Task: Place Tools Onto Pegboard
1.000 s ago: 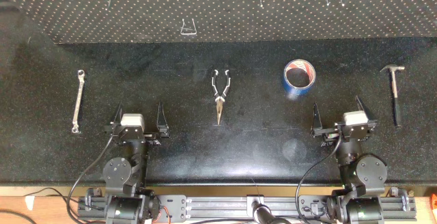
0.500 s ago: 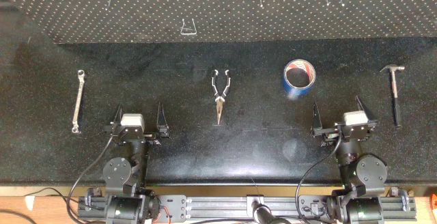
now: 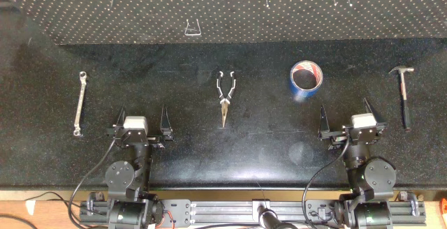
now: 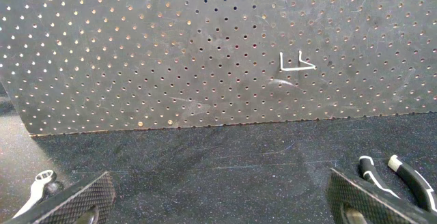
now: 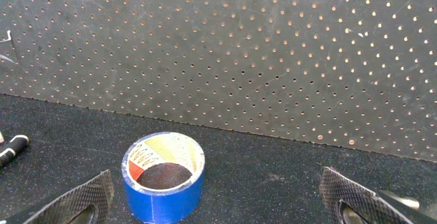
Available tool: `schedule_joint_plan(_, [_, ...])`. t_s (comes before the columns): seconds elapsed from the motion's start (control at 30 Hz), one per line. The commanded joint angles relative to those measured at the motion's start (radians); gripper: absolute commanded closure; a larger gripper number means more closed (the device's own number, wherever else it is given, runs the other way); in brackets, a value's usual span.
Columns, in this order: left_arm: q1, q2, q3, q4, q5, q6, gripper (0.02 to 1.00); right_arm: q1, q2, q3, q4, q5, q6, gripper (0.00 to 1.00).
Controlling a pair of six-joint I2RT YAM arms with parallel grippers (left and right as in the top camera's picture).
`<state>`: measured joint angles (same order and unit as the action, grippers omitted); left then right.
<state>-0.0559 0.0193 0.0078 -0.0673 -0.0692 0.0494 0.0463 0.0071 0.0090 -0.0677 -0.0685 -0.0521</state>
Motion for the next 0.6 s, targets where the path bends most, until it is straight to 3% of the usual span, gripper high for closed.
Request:
schedule_joint_plan(0.03, [-0.003, -0.016, -0.002, -0.005, 0.003, 0.012, 0.023, 0.005, -0.006, -0.004, -0.003, 0.009, -0.013, 0.018])
schedule_joint_plan(0.13, [-0.003, -0.016, -0.002, -0.006, 0.007, 0.011, 0.023, 0.005, -0.006, -0.004, -0.003, 0.009, -0.013, 0.018])
schedule_joint_plan(0.23, [0.003, 0.031, 0.051, -0.064, 0.071, 0.040, 0.025, 0.005, -0.006, -0.004, -0.003, 0.009, -0.013, 0.018])
schedule_joint_plan(0.3, [0.117, 0.298, 0.282, -0.275, 0.064, 0.183, 0.025, 0.005, -0.006, -0.004, -0.003, 0.009, -0.013, 0.018])
schedule_joint_plan(0.4, [0.400, 0.723, 0.653, -0.615, -0.051, 0.205, 0.025, 0.005, -0.006, -0.004, -0.003, 0.009, -0.013, 0.020])
schedule_joint_plan(0.5, [0.693, 1.102, 0.928, -0.812, -0.041, 0.364, 0.025, 0.005, -0.006, -0.004, -0.003, 0.009, -0.013, 0.018])
schedule_joint_plan(0.57, [0.786, 1.312, 1.086, -0.912, 0.007, 0.518, 0.025, 0.005, -0.006, -0.004, -0.003, 0.009, -0.013, 0.018])
schedule_joint_plan(0.6, [0.791, 1.386, 1.135, -0.925, 0.007, 0.518, 0.023, 0.005, -0.006, -0.004, -0.003, 0.009, -0.013, 0.018])
